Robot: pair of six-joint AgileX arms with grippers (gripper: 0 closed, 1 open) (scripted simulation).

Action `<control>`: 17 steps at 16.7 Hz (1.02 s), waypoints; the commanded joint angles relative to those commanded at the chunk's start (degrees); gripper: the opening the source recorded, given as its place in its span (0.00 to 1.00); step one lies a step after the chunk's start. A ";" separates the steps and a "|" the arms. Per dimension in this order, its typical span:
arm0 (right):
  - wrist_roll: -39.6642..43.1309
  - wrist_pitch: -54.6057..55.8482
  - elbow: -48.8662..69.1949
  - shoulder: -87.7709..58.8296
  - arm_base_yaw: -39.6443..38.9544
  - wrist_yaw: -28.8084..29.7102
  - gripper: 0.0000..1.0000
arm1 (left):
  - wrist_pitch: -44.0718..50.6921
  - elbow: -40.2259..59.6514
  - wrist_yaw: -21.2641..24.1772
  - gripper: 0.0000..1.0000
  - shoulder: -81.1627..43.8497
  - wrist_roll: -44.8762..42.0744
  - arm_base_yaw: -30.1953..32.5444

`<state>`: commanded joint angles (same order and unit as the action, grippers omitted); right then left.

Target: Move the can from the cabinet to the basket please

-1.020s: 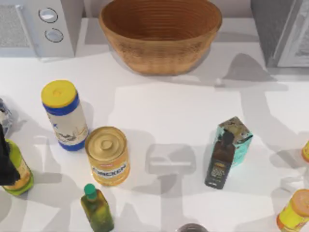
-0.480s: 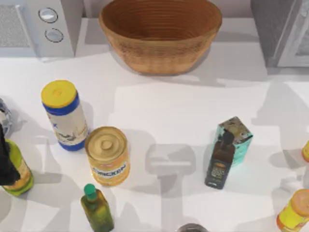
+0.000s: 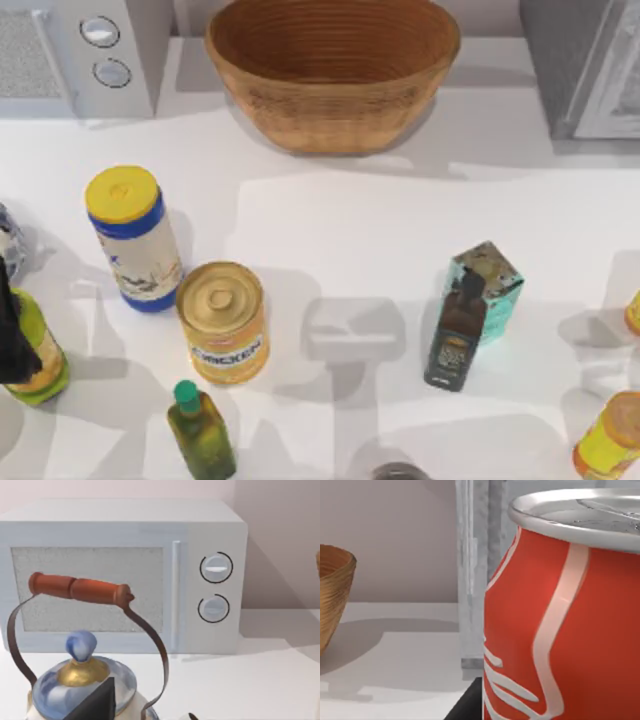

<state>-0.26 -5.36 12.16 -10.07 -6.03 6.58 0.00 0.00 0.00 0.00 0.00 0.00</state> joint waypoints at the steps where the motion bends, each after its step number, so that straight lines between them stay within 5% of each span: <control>1: 0.05 1.46 -3.55 2.72 1.61 -1.75 0.00 | 0.00 0.00 0.00 1.00 0.00 0.00 0.00; 11: 0.15 5.21 -12.51 9.64 5.86 -6.51 0.00 | 0.00 0.00 0.00 1.00 0.00 0.00 0.00; 17: 0.33 11.52 -0.62 -2.31 1.65 -3.95 0.00 | 0.00 0.00 0.00 1.00 0.00 0.00 0.00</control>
<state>0.08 6.16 11.53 -12.38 -4.39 2.63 0.00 0.00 0.00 0.00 0.00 0.00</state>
